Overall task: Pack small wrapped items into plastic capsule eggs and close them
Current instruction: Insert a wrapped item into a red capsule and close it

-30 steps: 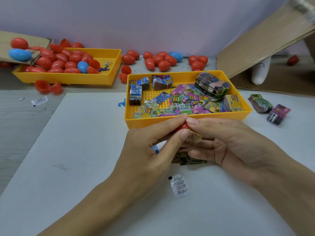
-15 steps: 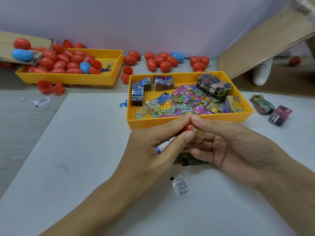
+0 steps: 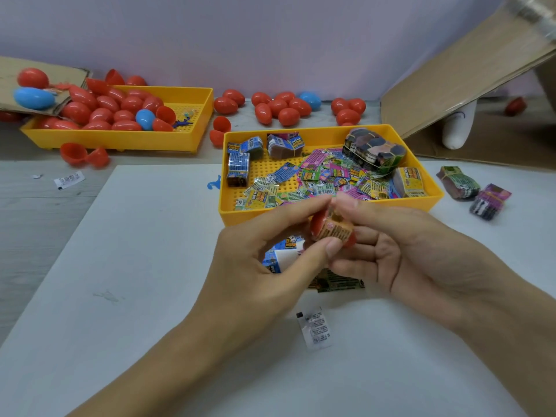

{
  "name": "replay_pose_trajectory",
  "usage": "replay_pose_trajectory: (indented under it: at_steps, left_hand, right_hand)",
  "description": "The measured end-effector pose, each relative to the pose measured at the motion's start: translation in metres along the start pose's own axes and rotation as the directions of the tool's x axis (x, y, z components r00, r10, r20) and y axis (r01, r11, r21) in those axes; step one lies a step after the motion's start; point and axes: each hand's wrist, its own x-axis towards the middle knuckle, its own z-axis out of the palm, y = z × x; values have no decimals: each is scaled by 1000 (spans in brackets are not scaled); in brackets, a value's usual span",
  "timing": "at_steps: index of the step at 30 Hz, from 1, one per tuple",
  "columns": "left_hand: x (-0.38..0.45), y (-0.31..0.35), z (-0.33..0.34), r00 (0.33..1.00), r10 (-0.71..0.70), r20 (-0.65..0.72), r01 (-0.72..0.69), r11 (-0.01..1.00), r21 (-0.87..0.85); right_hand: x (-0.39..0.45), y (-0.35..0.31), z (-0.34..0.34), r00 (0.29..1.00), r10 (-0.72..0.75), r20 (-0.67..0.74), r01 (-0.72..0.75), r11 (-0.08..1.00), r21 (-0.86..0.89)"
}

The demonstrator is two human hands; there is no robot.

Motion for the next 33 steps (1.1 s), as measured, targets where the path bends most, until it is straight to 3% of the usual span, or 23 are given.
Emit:
replay_pose_trajectory:
  at_steps: [6,17,33]
  left_hand:
    - [5,-3,-5,995,9,-97,-27,981,-192]
    - [6,-6,-7,998,56,-25,-58,995,-77]
    - [5,-4,-7,996,81,-30,-79,995,65]
  right_hand:
    - [-1,-1,1,1000,-2,10,3,1000,-23]
    - [-4,1,2,994,-93,-52,86,989,-124]
    - [-4,6,5,969,-221,-107,188,948,-257]
